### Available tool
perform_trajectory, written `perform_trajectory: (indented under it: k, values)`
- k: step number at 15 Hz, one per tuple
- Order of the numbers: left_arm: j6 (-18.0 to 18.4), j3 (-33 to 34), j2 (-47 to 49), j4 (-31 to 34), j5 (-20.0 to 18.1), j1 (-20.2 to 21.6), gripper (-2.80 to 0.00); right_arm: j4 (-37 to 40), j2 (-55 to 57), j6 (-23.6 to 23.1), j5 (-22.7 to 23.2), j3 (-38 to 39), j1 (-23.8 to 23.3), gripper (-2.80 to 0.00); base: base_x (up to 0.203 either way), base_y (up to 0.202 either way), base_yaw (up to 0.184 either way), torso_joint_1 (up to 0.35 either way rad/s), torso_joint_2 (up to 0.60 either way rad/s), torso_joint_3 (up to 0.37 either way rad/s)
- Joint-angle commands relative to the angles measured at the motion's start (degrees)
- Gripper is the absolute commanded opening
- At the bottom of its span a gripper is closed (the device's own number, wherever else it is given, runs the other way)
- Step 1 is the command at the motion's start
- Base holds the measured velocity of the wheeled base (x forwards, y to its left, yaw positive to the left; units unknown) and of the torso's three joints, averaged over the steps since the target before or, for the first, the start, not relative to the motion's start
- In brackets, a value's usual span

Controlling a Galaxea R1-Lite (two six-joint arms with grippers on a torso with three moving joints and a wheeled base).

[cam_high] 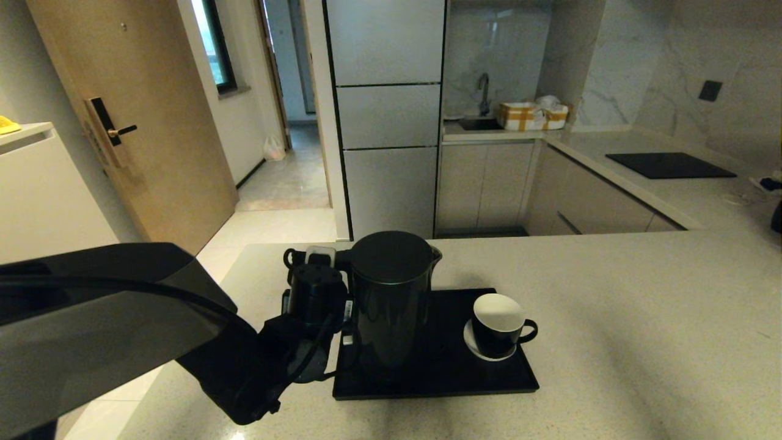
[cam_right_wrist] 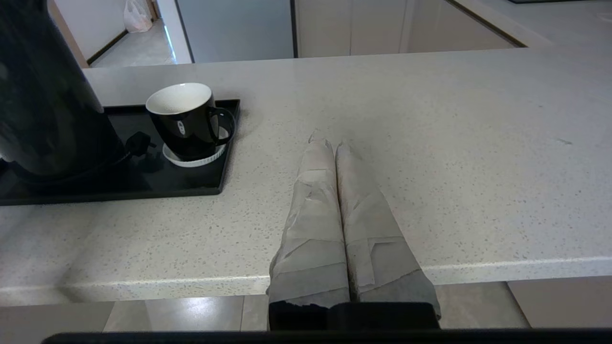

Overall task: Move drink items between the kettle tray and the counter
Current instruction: Return the kettle to its original position

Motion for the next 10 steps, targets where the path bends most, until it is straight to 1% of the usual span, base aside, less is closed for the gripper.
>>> perform_trajectory:
  k: [1,8,9,10]
  values:
    - [-0.05,0.57,0.25,-0.30,0.16,0.13,-2.80,-0.01,-0.01,-0.05,0.00,-0.04,0.00,-2.80,0.000,0.000,0.000,0.000,0.00,0.000]
    - [-0.35,2.90,0.46,-0.65,0.73,0.13,-2.80,-0.01,-0.01,-0.05,0.00,-0.04,0.00,-2.80,0.000,0.000,0.000,0.000,0.00,0.000]
    - [-0.25,3.08,0.67,-0.72,2.13,0.12,0.00,-0.01,-0.01,-0.05,0.00,-0.04,0.00,-2.80,0.000,0.000,0.000,0.000,0.00,0.000]
    - [-0.18,3.43,0.75,-0.83,4.80,0.08,0.00,-0.01,-0.01,-0.05,0.00,-0.04,0.00,-2.80,0.000,0.000,0.000,0.000,0.00,0.000]
